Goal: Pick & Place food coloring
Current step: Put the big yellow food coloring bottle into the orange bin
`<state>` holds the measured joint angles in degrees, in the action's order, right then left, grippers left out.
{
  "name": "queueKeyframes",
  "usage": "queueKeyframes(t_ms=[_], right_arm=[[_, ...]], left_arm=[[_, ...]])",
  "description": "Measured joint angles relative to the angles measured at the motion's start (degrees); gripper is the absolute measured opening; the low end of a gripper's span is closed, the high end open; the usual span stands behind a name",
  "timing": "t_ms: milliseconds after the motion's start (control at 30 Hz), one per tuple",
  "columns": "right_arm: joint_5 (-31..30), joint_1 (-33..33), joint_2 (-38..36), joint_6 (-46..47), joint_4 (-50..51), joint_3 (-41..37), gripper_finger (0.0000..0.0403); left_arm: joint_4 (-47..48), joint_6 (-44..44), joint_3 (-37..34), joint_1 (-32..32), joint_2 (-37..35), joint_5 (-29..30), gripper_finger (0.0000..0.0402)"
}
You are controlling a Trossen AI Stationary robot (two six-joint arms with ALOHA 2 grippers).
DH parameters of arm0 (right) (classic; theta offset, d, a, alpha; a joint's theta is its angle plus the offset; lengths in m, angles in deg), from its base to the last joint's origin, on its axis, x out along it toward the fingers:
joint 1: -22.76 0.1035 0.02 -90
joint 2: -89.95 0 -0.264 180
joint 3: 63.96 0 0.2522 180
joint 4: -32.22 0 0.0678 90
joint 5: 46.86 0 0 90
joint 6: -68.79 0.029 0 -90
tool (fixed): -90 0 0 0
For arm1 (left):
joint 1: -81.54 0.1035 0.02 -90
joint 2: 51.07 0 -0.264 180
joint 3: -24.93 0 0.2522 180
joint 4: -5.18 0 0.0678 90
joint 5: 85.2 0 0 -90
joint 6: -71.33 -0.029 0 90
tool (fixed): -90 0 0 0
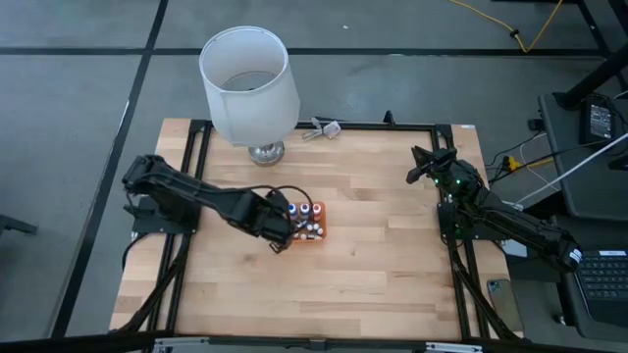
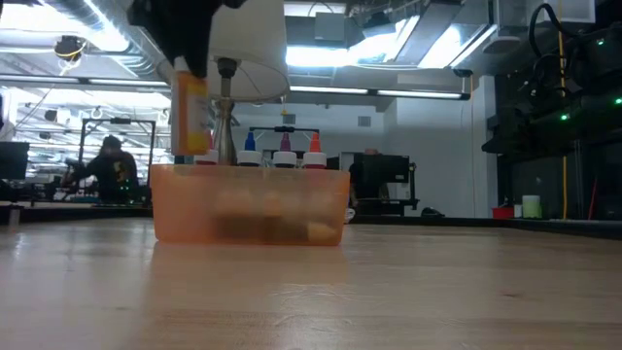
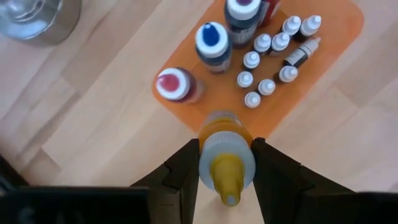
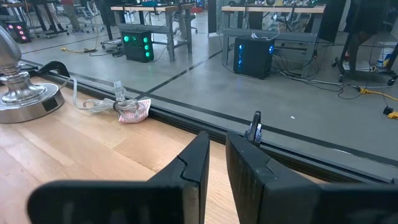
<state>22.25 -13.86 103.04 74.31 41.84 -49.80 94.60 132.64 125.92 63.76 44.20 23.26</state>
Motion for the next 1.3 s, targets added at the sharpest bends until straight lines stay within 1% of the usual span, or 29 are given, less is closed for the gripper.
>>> queueKeyframes(t_ms=[100, 300, 433, 533, 767, 933, 1133, 1300], right_arm=[[0.00, -0.02, 0.00, 0.00, 0.00, 0.00, 0.0058], [0.00, 0.00, 0.01, 0.00, -0.01, 0.00, 0.0058], [-0.02, -0.02, -0.01, 0.00, 0.02, 0.00, 0.0058], [0.00, 0.00, 0.01, 0.00, -0.01, 0.00, 0.0058], [0.00, 0.00, 0.01, 0.00, 0.01, 0.00, 0.0058], [-0.01, -0.02, 0.00, 0.00, 0.00, 0.00, 0.0058], [0.00, -0.02, 0.01, 0.00, -0.01, 0.00, 0.0058], [-0.01, -0.02, 0.01, 0.00, -0.01, 0.00, 0.0058]], left_arm=[[-1.40, -1.96, 0.00, 0.61, 1.86, -0.01, 0.0120], [-3.14, -3.72, -0.10, 1.39, 5.20, -0.05, 0.0131], [-6.77, -5.06, -1.68, 1.75, 6.89, -0.96, 0.0124], [-7.52, -5.08, -2.87, 1.79, 8.30, -1.52, 0.0120], [-8.55, -4.03, -6.24, 2.17, 8.94, -1.43, 0.0130], [-8.62, -4.48, -6.38, 2.25, 8.95, -0.47, 0.0128], [-8.56, -5.05, -6.38, 2.25, 8.83, 0.50, 0.0150], [-7.28, -5.62, -6.08, 2.25, 7.27, 3.35, 0.0176]])
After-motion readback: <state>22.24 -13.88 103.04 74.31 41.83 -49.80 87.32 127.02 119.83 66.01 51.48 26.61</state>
